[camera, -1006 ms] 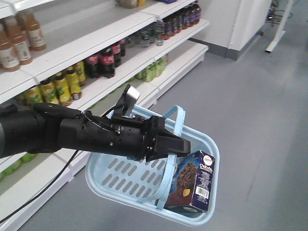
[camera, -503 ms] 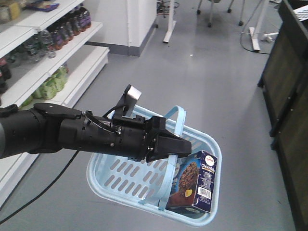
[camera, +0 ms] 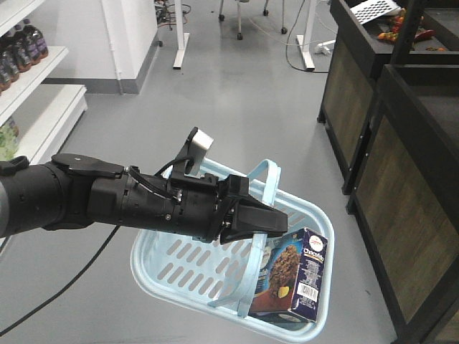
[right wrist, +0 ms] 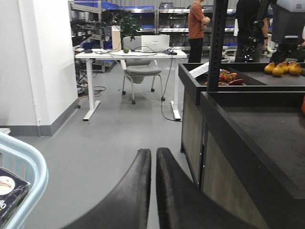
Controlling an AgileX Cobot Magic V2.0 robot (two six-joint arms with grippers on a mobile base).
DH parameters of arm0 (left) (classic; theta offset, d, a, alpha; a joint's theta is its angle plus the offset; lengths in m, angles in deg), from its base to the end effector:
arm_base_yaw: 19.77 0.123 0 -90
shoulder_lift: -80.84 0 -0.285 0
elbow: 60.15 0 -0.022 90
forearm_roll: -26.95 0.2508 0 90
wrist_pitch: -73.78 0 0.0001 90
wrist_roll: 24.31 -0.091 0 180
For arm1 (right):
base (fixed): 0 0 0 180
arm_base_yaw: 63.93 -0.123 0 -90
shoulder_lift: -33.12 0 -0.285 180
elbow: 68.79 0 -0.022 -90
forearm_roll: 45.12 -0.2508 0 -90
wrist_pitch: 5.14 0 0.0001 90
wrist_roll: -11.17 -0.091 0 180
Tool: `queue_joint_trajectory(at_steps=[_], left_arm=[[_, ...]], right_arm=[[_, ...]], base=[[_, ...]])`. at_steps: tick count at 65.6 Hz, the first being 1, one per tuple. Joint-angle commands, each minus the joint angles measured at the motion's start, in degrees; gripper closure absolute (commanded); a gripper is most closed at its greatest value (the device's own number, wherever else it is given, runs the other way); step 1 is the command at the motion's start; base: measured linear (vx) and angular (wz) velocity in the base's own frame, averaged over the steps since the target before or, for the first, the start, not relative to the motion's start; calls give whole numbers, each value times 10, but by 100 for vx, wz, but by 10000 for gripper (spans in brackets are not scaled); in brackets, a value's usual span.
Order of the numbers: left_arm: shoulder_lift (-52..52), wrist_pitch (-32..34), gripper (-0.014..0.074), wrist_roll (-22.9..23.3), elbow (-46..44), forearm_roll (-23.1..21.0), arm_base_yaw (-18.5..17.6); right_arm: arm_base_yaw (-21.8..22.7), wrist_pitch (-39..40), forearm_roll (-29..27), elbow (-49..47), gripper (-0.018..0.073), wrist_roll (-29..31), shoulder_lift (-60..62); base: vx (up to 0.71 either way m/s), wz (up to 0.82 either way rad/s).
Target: Left arm holds basket, right arm returns cookies
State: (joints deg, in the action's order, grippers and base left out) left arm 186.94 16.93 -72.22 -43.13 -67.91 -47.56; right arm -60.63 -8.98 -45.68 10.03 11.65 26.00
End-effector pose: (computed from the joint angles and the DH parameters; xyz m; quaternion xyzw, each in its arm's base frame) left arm 0.2709 -0.2286 0.2565 0.0972 0.7812 -0.6072 0.1079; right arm 0.0567 -0.0032 0.1983 0.0206 0.7054 -0.0197 0.7082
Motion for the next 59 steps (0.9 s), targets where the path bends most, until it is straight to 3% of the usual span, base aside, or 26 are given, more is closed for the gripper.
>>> queue_joint_trajectory(at_steps=[1,59], left_arm=[[-33,-34,599,-3,-15,-67,-2],[-33,-35,599,-3,-15,-67,-2]], right_arm=[[1,43,6,10,565,1,5],[1,43,6,10,565,1,5]], base=[[21,-18],[31,-1]])
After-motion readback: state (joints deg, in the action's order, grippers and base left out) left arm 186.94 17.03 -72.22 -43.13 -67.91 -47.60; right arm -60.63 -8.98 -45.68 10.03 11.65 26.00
